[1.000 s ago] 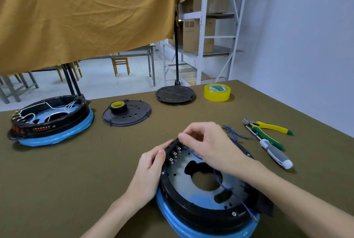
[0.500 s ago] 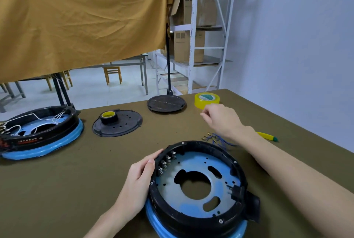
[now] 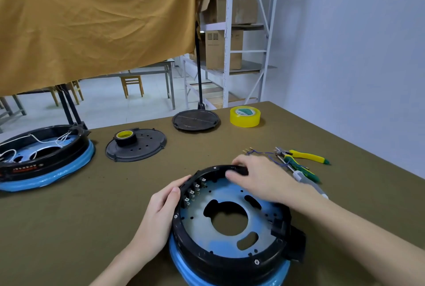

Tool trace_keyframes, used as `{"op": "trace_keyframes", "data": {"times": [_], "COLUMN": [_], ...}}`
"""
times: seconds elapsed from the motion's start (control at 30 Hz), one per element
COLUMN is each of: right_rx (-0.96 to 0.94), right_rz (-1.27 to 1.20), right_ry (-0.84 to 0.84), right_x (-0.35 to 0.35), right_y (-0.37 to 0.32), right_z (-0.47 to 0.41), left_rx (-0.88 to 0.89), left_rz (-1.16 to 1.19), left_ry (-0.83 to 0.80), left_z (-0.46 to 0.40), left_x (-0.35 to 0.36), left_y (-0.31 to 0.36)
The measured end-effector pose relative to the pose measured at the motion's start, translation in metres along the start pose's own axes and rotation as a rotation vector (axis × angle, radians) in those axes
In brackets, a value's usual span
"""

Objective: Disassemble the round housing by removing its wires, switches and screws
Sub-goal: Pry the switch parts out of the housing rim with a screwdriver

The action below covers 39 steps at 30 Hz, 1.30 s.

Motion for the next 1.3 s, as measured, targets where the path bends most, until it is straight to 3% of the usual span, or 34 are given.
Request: {"op": "trace_keyframes", "data": {"times": [0.1, 0.4, 0.6, 0.8, 0.9, 1.0, 1.07, 1.17, 1.3], "right_rx": [0.008, -0.099, -0.069, -0.306, -0.254, -0.055, 0.017, -0.082, -0.338], "right_rz": [0.131, -0.09, 0.087, -0.077, 0.028, 0.184, 0.226, 0.167, 0.102], "right_ry": [0.013, 0.052, 0.12, -0.073, -0.02, 0.095, 0.149, 0.149, -0.033], "right_x": [0.013, -0.005, 0.004, -0.008, 0.002, 0.015, 0.021, 0.022, 0.018], "right_y": [0.001, 0.004, 0.017, 0.0, -0.011, -0.008, -0.006, -0.008, -0.032], "right_z": [0.011, -0.004, 0.006, -0.012, -0.014, -0.007, -0.003, -0.011, -0.033], "left_rx": [-0.019, -0.094, -0.094, 0.043, 0.106, 0.133, 0.13, 0.224, 0.386], "left_rz": [0.004, -0.092, -0.117, -0.476, -0.442, -0.432, -0.392, -0.448, -0.61], "left_ry": [0.014, 0.154, 0.158, 0.405, 0.211, -0.016, -0.042, -0.001, -0.052], "left_z": [0.003, 0.022, 0.029, 0.03, 0.021, 0.019, 0.023, 0.03, 0.043], "left_x": [0.001, 0.012, 0.008, -0.005, -0.005, -0.002, -0.001, -0.004, -0.012], "left_y": [0.004, 0.025, 0.031, 0.031, 0.036, 0.032, 0.027, 0.025, 0.033]}}
Point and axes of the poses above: each hand's wrist, its own z-axis away from the middle knuckle, its own x-axis out of the palm, y = z × x, the point moved 1 cm from there along -z, towards the middle knuckle, and after that the axes turned 1 degree about -y, right-handed, at the moved point
